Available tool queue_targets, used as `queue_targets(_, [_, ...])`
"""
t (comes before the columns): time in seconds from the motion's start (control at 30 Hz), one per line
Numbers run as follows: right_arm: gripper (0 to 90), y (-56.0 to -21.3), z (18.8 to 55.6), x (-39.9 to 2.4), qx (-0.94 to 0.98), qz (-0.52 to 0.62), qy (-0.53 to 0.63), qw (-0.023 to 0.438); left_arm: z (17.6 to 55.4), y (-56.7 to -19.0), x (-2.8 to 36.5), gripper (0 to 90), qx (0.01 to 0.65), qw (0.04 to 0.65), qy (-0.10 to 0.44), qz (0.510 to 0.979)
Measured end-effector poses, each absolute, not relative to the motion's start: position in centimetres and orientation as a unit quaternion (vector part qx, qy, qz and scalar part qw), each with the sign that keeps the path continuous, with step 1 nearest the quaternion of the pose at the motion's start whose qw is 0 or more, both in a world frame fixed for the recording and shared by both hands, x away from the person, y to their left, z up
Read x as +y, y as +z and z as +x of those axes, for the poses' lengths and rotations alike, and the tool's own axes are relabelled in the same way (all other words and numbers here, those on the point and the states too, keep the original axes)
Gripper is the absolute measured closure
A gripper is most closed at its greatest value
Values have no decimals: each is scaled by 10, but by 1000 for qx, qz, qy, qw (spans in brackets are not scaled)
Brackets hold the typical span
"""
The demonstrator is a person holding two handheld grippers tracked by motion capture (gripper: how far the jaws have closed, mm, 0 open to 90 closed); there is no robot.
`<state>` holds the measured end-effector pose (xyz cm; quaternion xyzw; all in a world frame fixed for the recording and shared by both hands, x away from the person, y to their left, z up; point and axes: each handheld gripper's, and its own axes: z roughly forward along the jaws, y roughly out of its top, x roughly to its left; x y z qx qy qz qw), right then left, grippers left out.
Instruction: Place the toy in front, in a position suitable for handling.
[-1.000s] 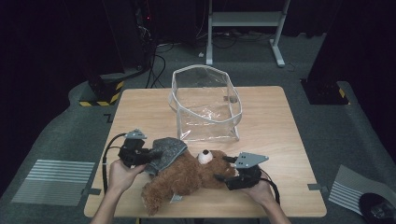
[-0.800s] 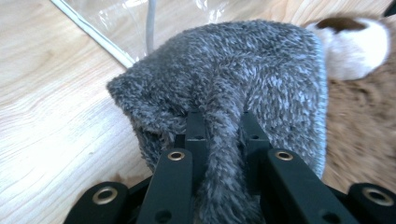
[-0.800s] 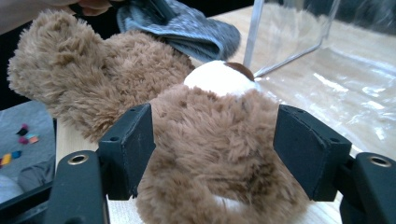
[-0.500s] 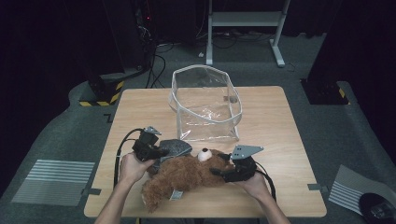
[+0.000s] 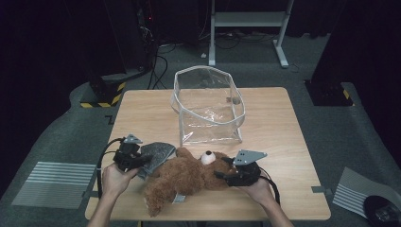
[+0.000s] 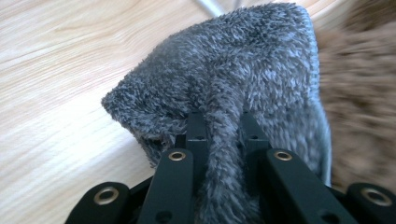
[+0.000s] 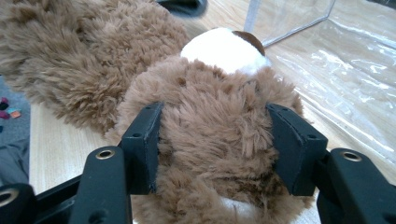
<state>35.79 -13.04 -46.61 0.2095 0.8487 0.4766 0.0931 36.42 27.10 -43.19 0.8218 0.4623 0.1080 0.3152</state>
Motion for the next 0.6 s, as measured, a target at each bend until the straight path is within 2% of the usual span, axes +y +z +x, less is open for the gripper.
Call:
queue_targets(0.13, [408, -466, 358, -129, 848, 208, 477, 100, 348, -422, 268, 788, 443, 365, 96, 813])
queue_targets(0.4, [408, -466, 358, -129, 850, 209, 473, 101, 351, -445, 260, 788, 443, 350, 74, 822])
queue_targets(0.6, [423, -466, 358, -129, 850, 209, 471, 108, 342, -447, 270, 788, 449, 323, 96, 828])
